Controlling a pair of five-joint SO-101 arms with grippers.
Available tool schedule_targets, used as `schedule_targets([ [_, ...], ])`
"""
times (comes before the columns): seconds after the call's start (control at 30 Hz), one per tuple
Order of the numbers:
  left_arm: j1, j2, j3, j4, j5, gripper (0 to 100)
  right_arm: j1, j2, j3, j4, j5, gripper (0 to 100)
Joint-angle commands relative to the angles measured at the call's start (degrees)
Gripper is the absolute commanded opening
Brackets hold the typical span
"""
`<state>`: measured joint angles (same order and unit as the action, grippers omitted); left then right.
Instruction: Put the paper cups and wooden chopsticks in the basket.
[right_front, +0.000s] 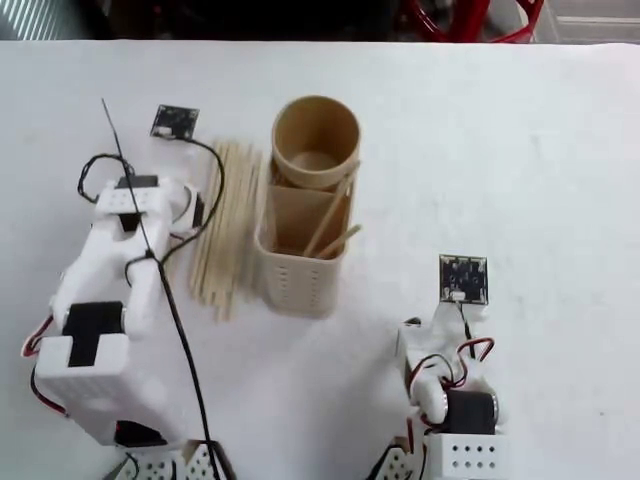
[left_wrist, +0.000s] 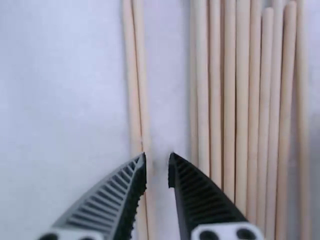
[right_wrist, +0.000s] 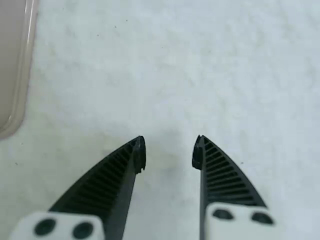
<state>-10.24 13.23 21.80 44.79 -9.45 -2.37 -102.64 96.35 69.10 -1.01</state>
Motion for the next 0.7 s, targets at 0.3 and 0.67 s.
schedule_targets([
  [0.3,0.7,2.2,-3.7,2.8,-0.4,9,-0.2,-0.4,0.5,0.4,0.4,15.9],
  [0.67,0.6,15.6,-22.8,20.3,-0.4,9,-0.2,-0.4,0.5,0.4,0.4,15.9],
])
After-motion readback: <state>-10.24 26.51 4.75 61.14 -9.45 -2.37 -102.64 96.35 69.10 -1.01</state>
